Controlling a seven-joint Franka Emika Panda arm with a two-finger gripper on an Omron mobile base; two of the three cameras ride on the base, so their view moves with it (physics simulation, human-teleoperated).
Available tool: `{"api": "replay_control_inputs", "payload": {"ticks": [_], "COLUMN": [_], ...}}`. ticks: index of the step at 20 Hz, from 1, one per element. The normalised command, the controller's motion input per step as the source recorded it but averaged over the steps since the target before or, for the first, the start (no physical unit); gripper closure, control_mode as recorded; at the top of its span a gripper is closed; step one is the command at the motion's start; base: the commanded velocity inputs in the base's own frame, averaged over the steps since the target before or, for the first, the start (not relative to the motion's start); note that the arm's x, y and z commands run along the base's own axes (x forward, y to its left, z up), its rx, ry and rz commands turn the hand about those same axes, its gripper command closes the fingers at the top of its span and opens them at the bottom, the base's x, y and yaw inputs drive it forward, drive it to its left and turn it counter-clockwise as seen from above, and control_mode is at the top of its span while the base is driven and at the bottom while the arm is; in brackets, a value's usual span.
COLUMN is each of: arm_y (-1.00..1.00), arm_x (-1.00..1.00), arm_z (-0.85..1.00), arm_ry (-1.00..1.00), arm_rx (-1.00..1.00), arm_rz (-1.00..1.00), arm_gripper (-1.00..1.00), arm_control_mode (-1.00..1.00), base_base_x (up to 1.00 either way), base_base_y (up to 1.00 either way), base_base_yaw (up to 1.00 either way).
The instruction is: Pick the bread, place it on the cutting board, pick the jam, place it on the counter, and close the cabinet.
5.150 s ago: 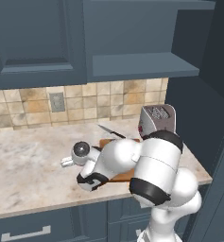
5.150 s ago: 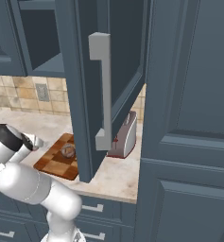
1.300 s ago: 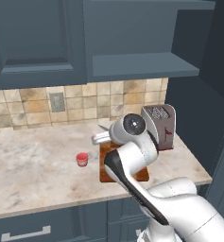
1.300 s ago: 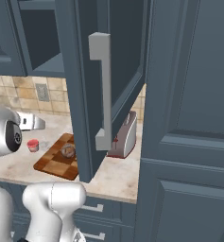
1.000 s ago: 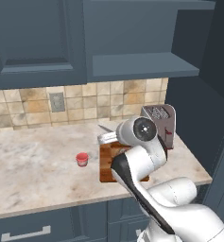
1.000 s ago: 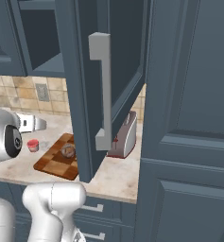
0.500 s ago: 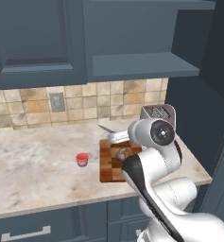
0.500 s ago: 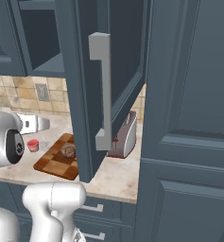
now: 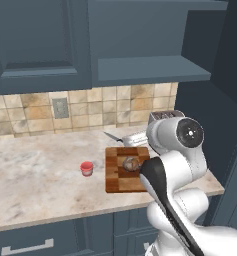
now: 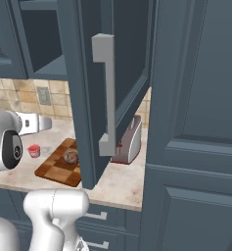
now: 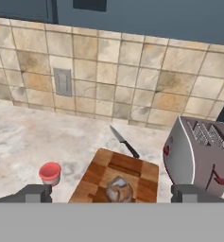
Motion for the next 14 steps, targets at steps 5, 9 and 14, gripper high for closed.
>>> {"api": "replay_control_inputs", "payload": {"ticks": [5, 9, 14], "arm_y": [-0.20, -0.21, -0.17], "arm_x": [-0.33, -0.32, -0.30], "arm_z": [0.18, 0.16, 0.08], "arm_ry": [-0.06, -0.03, -0.02], "arm_rx": [0.00, 0.00, 0.00], "arm_rz": [0.03, 0.03, 0.03], "arm_gripper": [-1.00, -1.00, -1.00], "arm_control_mode": [-1.00, -1.00, -1.00], "base_base_x": [0.00, 0.00, 0.00], "base_base_y": [0.00, 0.00, 0.00], "base_base_yaw": [0.00, 0.00, 0.00]}}
